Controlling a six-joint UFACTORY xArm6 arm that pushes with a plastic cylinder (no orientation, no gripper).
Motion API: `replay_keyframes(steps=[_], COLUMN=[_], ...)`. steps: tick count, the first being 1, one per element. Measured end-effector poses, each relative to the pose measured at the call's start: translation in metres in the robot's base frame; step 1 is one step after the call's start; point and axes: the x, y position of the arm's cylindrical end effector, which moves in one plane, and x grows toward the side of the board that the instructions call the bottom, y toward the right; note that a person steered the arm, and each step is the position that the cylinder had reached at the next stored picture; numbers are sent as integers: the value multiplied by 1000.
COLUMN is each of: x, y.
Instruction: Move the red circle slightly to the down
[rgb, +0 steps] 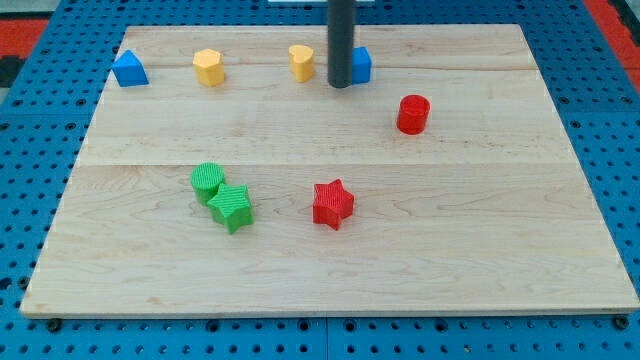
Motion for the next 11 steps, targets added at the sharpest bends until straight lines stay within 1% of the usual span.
replay_keyframes(steps=[1, 2, 3, 4, 5, 6, 7, 8, 9, 11], x=[1, 18, 37, 72, 118, 119, 68, 107, 152, 134], y=[21, 72, 101, 73, 81, 46, 53, -17, 20, 45])
